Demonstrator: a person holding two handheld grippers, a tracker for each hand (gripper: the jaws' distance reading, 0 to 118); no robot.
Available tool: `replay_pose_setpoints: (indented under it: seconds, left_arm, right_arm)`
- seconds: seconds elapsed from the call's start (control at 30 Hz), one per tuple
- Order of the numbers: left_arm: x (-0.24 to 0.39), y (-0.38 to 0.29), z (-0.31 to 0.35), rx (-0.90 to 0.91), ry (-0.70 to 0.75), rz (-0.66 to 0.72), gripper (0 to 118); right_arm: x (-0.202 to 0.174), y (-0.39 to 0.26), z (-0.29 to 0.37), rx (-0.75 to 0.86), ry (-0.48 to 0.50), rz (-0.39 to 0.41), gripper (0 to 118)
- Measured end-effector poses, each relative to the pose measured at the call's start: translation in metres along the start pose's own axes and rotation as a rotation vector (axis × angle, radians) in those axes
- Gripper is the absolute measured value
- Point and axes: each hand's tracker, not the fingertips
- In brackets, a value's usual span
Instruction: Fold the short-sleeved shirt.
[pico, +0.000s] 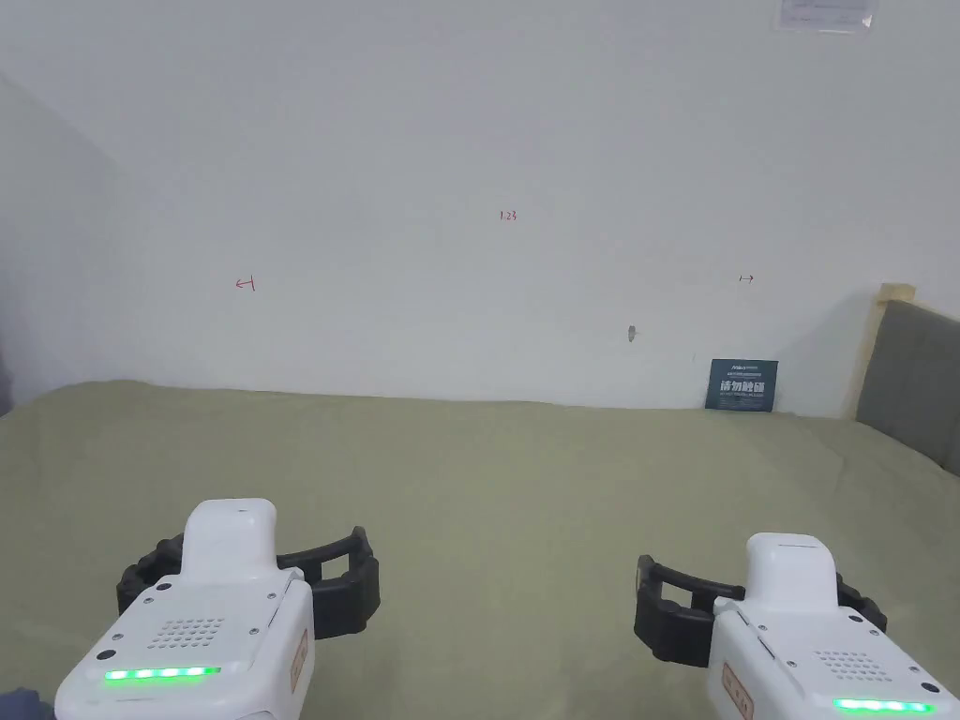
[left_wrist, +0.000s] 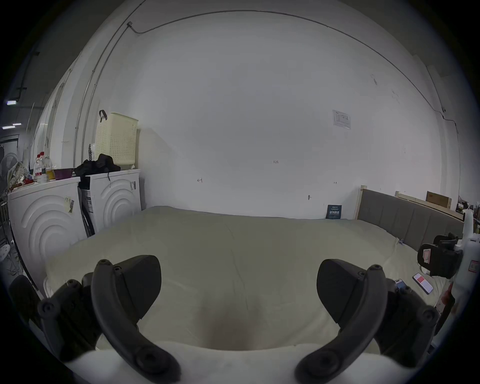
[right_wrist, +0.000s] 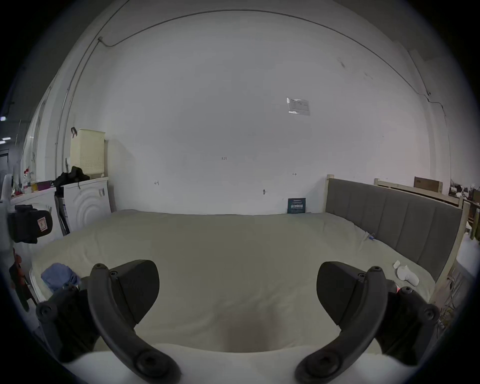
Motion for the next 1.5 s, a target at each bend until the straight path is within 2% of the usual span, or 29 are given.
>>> replay_pose_setpoints:
  seconds: [0.13, 0.3, 0.43, 0.5, 0.6, 0.7, 0.83, 0.97, 1.03, 1.13, 1.23, 1.33, 1.4, 1.5]
  left_arm:
    - [0.0, 0.002, 0.001, -0.009, 0.0, -0.011, 118]
    - [0.0, 0.001, -0.001, -0.012, 0.003, -0.023, 118]
    - [0.001, 0.001, 0.0, -0.011, -0.008, -0.023, 118]
    - [0.002, 0.001, 0.0, -0.012, -0.004, -0.027, 118]
    - [0.003, 0.003, -0.003, -0.028, 0.0, -0.016, 118]
    - [0.0, 0.002, -0.005, -0.028, -0.007, 0.0, 118]
    - [-0.002, 0.001, -0.005, -0.022, 0.003, 0.003, 118]
    - [-0.004, -0.001, -0.006, -0.023, -0.002, 0.018, 118]
    - [-0.003, -0.001, -0.007, -0.027, 0.002, 0.014, 118]
    - [-0.003, -0.003, -0.007, -0.03, 0.004, 0.005, 118]
    - [-0.003, -0.003, -0.008, -0.039, -0.002, 0.009, 118]
    - [-0.002, -0.002, -0.007, -0.038, -0.001, 0.007, 118]
    - [-0.001, -0.001, -0.008, -0.041, 0.002, 0.0, 118]
    - [-0.001, -0.002, -0.012, -0.05, 0.009, -0.009, 118]
  right_arm:
    - [0.0, 0.002, 0.0, 0.007, -0.022, 0.04, 118]
    - [0.0, 0.003, -0.001, 0.009, -0.006, 0.034, 118]
    - [-0.001, 0.0, 0.001, 0.017, 0.008, 0.062, 118]
    - [0.0, -0.002, 0.0, 0.025, 0.007, 0.046, 118]
    - [0.0, -0.006, -0.007, -0.051, -0.028, 0.046, 118]
    - [0.002, -0.011, -0.008, -0.048, -0.012, 0.053, 118]
    - [0.003, -0.009, -0.01, 0.012, -0.012, -0.017, 118]
    - [0.009, -0.002, -0.017, -0.081, 0.056, -0.123, 118]
    - [0.009, -0.003, -0.018, -0.076, 0.053, -0.101, 118]
    - [0.003, -0.005, -0.017, -0.045, 0.066, -0.012, 118]
    - [0.0, -0.006, -0.015, -0.03, 0.07, 0.015, 118]
    - [-0.008, -0.005, -0.013, -0.005, 0.01, 0.072, 118]
    - [-0.01, -0.001, -0.013, -0.015, -0.004, 0.074, 118]
    - [-0.008, 0.006, -0.017, -0.047, -0.023, 0.033, 118]
